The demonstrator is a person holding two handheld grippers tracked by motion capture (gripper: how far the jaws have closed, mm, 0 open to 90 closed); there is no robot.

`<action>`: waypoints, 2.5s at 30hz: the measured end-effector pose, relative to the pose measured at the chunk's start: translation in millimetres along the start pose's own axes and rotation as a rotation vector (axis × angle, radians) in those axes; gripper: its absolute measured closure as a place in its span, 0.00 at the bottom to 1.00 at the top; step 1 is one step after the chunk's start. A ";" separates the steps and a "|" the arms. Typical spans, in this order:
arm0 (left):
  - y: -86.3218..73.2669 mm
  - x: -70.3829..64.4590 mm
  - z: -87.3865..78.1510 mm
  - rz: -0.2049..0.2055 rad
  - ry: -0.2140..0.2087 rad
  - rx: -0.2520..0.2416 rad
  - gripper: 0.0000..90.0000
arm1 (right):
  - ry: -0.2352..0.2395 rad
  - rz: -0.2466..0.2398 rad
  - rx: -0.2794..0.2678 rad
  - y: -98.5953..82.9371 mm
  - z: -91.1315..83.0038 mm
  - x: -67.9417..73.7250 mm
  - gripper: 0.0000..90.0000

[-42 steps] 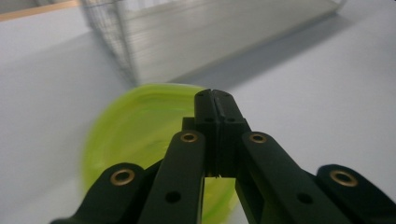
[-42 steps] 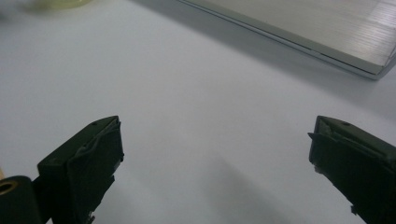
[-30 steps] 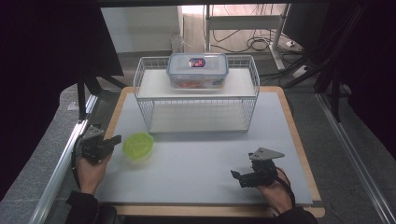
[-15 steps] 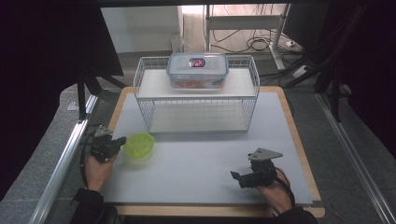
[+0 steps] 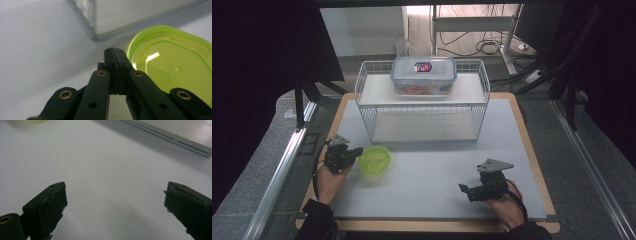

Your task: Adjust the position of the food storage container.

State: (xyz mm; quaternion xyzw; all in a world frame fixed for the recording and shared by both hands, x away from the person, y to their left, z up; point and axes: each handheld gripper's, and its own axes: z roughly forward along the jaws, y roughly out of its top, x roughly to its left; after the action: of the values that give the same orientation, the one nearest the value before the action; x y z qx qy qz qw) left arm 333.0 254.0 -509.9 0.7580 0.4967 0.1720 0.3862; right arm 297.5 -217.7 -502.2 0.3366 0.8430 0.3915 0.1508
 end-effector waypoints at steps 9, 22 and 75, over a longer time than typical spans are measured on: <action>9.2 -32.6 13.6 0.069 -0.071 0.013 1.00 | -0.002 0.002 0.004 -0.2 0.6 -0.2 0.05; 18.8 -73.3 29.7 0.141 -0.160 0.015 1.00 | -0.003 0.008 0.011 -1.2 1.5 -1.3 0.05; -22.9 -112.7 0.3 0.287 -0.162 0.075 0.59 | 0.005 -0.001 0.017 -1.3 2.0 -0.4 0.05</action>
State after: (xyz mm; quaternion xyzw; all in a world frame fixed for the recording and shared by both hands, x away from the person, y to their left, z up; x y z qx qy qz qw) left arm 268.6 158.9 -513.6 0.8463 0.3568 0.1452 0.3679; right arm 298.3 -217.4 -504.5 0.3366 0.8467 0.3853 0.1461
